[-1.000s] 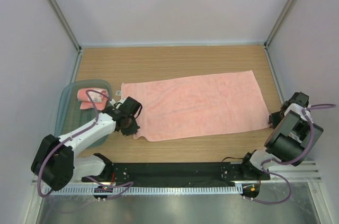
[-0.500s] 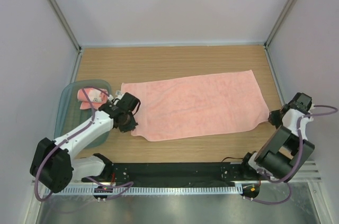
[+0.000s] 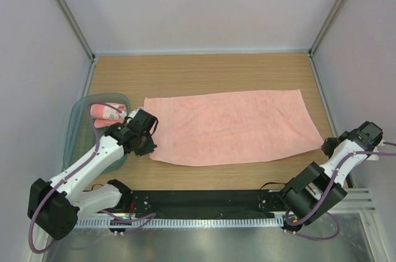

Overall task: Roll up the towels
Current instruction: Fold the towel

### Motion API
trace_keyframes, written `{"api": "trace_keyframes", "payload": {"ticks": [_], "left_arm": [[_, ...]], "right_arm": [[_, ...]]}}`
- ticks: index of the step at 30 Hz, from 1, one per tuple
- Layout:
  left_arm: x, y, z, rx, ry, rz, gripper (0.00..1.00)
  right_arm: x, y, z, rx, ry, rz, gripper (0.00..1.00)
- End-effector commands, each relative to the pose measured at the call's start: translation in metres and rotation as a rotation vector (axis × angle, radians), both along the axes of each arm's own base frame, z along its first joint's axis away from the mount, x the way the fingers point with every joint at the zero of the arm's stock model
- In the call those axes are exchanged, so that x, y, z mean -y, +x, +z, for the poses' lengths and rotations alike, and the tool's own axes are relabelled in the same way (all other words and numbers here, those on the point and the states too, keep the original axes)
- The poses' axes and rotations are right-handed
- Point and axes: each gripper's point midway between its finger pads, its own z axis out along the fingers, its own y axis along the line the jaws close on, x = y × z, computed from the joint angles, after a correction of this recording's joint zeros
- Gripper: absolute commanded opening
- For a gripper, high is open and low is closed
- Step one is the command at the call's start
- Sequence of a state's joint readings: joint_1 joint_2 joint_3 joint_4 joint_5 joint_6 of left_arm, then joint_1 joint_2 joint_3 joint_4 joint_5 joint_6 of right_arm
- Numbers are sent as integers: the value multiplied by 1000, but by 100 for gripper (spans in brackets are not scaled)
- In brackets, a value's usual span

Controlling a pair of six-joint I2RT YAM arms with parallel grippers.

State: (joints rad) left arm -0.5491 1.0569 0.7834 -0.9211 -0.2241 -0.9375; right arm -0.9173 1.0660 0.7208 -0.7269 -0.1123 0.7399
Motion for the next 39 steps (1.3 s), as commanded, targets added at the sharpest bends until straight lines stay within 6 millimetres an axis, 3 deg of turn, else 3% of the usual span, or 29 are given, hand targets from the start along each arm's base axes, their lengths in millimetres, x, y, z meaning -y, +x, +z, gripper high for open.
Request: {"api": "trace_keyframes", "payload": {"ticks": [1,4,11,15,18,23,30,36,39], "left_arm": [[-4,-7,1,-20,6,4,0],[-3,-4,5,-4,0,7,0],[12,13,21,18,-41,-10,0],[14,26,34,32,-64,-11,0],[18,38,45,32,-124,-18,0],[4,63,50,16,-146,21,0],[-4,99,54,3,-163,46,0],[-13,135,59,3,-167,75,0],[-15,152,65,27,-157,86,0]], "right_arm": [[4,4,8,43,27,-21,1],[8,13,15,73,28,-7,1],[-8,35,18,128,11,94,1],[-12,53,33,151,-31,160,1],[-15,69,28,147,12,214,1],[-12,93,22,172,72,237,1],[-9,158,65,271,12,296,1],[4,196,76,294,31,319,1],[0,212,70,290,56,347,1]]}}
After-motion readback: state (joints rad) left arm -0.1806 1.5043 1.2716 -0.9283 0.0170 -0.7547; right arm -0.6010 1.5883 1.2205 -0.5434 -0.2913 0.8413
